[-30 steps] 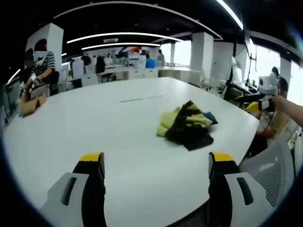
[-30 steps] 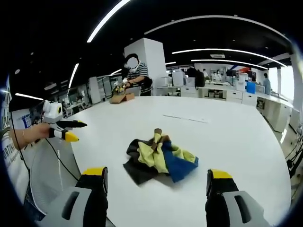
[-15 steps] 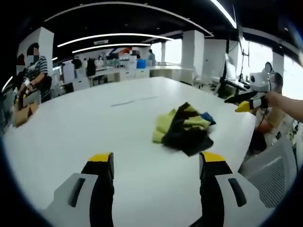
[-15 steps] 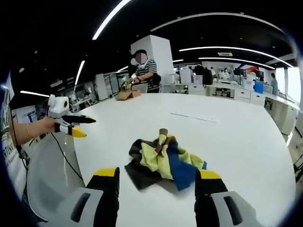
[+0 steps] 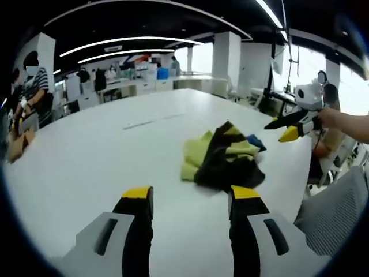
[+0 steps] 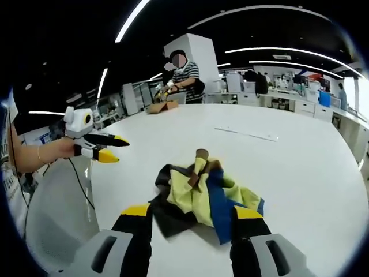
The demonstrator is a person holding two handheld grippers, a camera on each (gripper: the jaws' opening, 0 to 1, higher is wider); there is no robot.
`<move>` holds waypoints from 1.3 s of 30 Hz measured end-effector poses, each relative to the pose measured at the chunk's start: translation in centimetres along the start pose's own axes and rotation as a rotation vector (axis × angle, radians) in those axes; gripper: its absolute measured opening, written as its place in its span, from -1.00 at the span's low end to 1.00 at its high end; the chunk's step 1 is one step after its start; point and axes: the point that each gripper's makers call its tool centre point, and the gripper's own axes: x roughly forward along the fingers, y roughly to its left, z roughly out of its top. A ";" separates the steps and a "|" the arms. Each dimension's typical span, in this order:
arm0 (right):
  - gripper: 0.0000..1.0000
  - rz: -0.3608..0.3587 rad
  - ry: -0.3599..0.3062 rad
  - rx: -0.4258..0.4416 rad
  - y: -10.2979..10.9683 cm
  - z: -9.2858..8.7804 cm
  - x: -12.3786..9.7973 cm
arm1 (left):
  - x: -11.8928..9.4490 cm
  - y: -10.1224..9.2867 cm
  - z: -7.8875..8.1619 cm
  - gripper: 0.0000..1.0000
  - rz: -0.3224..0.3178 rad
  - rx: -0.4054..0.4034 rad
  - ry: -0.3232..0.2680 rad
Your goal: Fold the garment on the visible template until the final outline fits inside the template.
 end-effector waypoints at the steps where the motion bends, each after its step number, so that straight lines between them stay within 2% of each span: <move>1: -0.01 0.003 0.002 0.005 -0.2 0.0 0.3 | 0.3 -0.1 -0.1 -0.11 -0.006 0.004 0.011; 6: -0.11 -0.006 0.019 0.007 -1.2 -0.2 1.2 | 2.2 0.2 0.0 -0.20 -0.032 0.010 0.027; 14: -0.47 -0.051 0.045 0.036 -3.2 -0.7 2.3 | 5.0 0.3 0.1 -0.35 -0.070 0.019 0.046; 20: -0.53 -0.048 0.059 0.040 -3.6 -1.0 3.1 | 7.3 0.3 -0.1 -0.47 -0.102 0.024 0.070; 27: -0.60 -0.058 0.088 0.037 -4.2 -1.7 3.7 | 9.5 -0.3 -1.2 -0.57 -0.149 0.045 0.116; 31: -0.65 -0.063 0.098 0.038 -4.4 -1.9 3.8 | 10.2 -0.6 -1.6 -0.61 -0.174 0.021 0.128; 35: -0.73 -0.062 0.107 0.034 -4.4 -2.2 4.0 | 10.8 -1.4 -2.2 -0.76 -0.211 0.005 0.145; 39: -0.76 -0.057 0.116 0.036 -4.3 -2.5 4.2 | 11.7 -1.3 -3.0 -0.79 -0.217 0.009 0.174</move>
